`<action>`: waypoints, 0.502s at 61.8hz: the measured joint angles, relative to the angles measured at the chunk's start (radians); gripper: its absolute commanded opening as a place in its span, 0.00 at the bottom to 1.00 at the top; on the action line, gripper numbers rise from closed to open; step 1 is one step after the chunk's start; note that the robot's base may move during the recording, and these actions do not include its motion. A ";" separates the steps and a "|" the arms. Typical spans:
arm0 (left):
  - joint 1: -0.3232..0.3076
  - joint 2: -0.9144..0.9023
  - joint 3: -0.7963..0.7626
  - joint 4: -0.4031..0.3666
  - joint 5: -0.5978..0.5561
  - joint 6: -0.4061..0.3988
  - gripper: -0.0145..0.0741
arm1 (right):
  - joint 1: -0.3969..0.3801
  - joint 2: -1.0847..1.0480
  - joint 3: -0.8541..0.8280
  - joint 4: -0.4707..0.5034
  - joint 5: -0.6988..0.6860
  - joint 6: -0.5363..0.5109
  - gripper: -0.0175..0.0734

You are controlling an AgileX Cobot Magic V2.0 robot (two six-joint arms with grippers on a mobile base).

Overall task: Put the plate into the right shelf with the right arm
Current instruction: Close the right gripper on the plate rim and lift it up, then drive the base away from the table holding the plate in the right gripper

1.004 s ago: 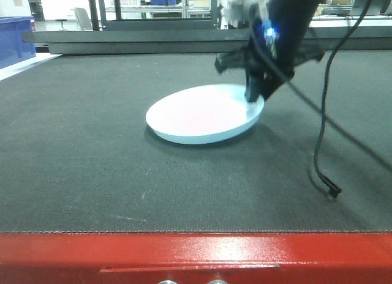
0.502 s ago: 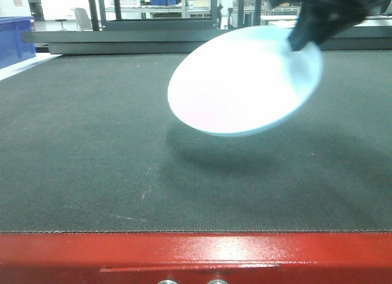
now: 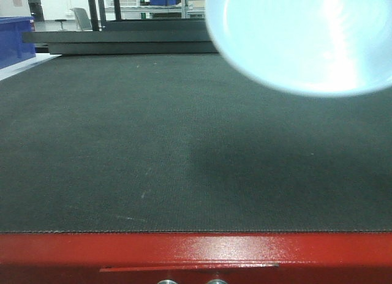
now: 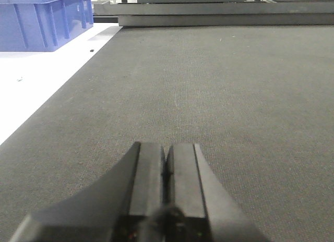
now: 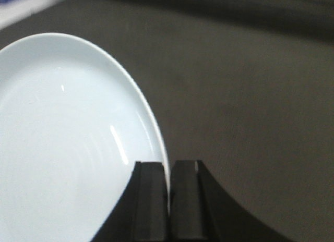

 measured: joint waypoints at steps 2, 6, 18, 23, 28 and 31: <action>0.000 0.000 0.000 0.000 0.000 0.000 0.11 | 0.000 -0.041 0.000 -0.002 0.000 -0.001 0.23; 0.000 0.000 0.000 0.000 0.000 0.000 0.11 | 0.000 -0.111 0.000 -0.006 0.000 -0.001 0.23; 0.000 0.000 0.000 0.000 0.000 0.000 0.11 | 0.000 -0.272 0.000 -0.007 -0.002 -0.001 0.23; 0.000 0.000 0.000 0.000 0.000 0.000 0.11 | 0.000 -0.320 0.000 -0.007 -0.014 -0.001 0.23; 0.000 0.000 0.000 0.000 0.000 0.000 0.11 | 0.000 -0.363 0.000 -0.008 -0.040 -0.001 0.23; 0.000 0.000 0.000 0.000 0.000 0.000 0.11 | 0.000 -0.373 0.000 -0.008 -0.059 -0.001 0.23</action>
